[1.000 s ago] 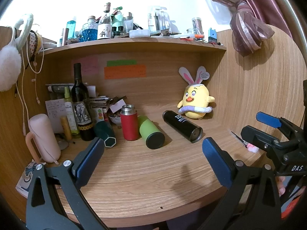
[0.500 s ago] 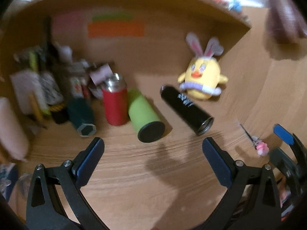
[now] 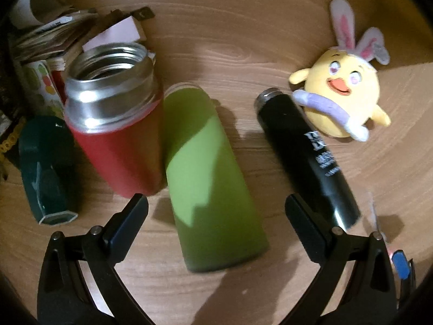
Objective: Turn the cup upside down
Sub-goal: 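Move the left gripper down over the lying lime-green tumbler and close on it, then lift the green tumbler with the left gripper and swing its base toward the right gripper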
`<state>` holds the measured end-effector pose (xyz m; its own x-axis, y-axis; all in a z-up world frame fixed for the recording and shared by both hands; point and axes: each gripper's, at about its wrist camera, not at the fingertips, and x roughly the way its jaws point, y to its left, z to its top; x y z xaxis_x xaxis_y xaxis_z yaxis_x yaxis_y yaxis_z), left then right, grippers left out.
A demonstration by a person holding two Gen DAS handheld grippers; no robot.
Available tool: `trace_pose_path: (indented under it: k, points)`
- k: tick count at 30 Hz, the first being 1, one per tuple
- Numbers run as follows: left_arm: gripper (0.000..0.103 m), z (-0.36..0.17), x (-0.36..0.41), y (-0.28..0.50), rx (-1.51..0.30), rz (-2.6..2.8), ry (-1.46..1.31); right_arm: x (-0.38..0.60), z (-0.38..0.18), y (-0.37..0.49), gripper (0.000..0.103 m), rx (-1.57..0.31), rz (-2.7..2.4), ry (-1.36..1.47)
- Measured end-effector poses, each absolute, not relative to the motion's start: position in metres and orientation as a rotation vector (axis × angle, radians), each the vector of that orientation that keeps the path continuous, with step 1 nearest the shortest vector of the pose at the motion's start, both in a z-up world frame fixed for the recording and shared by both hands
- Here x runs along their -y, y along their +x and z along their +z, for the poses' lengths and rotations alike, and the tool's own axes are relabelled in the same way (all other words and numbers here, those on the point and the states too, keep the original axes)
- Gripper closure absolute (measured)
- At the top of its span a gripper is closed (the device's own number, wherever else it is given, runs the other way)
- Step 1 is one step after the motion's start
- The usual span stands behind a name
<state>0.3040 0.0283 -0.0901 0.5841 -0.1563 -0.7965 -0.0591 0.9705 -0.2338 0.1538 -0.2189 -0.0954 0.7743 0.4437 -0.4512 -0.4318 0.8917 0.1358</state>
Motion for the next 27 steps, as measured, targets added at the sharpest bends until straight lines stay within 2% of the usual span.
trace_pose_path:
  k: [2, 5, 15, 27]
  points:
    - [0.024, -0.096, -0.029, 0.31, -0.974, -0.062, -0.237, 0.218, -0.1, 0.161, 0.0, -0.511, 0.482, 0.035]
    - [0.03, -0.107, -0.032, 0.311, -1.016, -0.083, -0.283, 0.216, -0.104, 0.166, 0.0, -0.53, 0.494, 0.051]
    - [0.037, -0.113, -0.036, 0.275, -1.007, -0.1, -0.344, 0.209, -0.103, 0.16, 0.0, -0.537, 0.491, 0.037]
    - [0.038, -0.116, -0.012, 0.188, -0.964, -0.099, -0.253, 0.2, -0.093, 0.123, 0.0, -0.5, 0.494, -0.002]
